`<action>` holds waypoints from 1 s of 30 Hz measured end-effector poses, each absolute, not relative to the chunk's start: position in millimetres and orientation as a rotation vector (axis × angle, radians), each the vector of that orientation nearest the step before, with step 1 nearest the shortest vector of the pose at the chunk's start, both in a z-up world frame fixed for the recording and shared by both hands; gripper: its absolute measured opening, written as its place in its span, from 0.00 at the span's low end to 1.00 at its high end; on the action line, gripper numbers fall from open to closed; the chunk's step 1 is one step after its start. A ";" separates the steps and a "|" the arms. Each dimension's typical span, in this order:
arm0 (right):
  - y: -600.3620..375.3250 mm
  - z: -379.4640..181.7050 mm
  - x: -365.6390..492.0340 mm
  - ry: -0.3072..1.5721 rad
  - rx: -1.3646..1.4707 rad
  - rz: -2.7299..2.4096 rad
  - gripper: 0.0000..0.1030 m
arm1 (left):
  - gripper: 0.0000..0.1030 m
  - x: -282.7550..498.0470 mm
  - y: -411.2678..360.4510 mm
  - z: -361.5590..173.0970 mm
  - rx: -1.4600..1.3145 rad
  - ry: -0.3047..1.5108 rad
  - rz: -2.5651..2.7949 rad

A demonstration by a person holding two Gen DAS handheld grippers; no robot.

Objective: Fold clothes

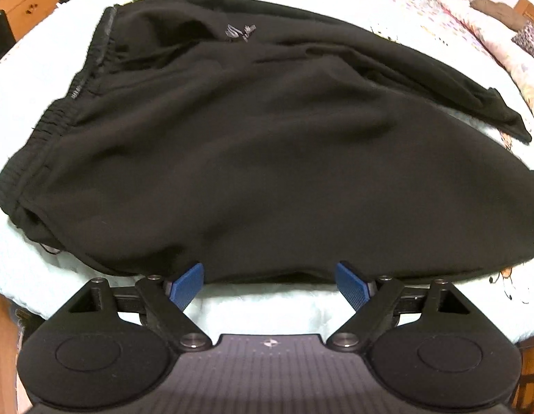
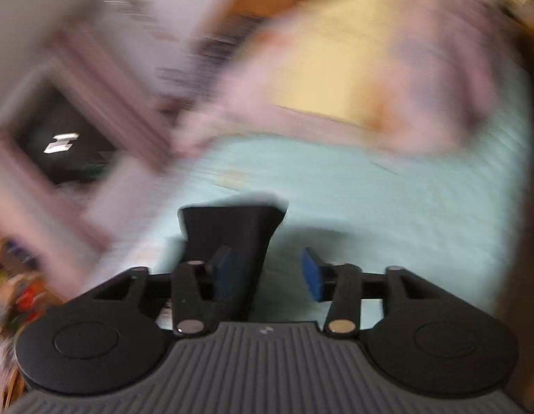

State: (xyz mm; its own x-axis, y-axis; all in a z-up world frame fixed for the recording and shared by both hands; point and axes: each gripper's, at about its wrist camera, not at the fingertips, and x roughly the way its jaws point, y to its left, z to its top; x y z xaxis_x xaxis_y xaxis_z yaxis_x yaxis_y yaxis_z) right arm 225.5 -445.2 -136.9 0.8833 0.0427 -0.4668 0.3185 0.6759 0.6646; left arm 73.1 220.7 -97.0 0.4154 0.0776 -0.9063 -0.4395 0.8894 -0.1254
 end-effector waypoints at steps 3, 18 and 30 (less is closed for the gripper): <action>-467.7 -170.0 214.9 0.534 0.875 -0.228 0.48 | 0.85 72.9 218.7 -100.4 -0.375 1.112 0.317; -433.0 -199.5 307.5 0.547 0.885 -0.054 0.71 | 0.86 75.7 211.8 -115.1 -0.467 1.150 0.336; -405.2 -204.1 350.9 0.544 0.842 0.093 0.10 | 0.87 88.7 178.0 -103.9 -0.255 1.128 0.392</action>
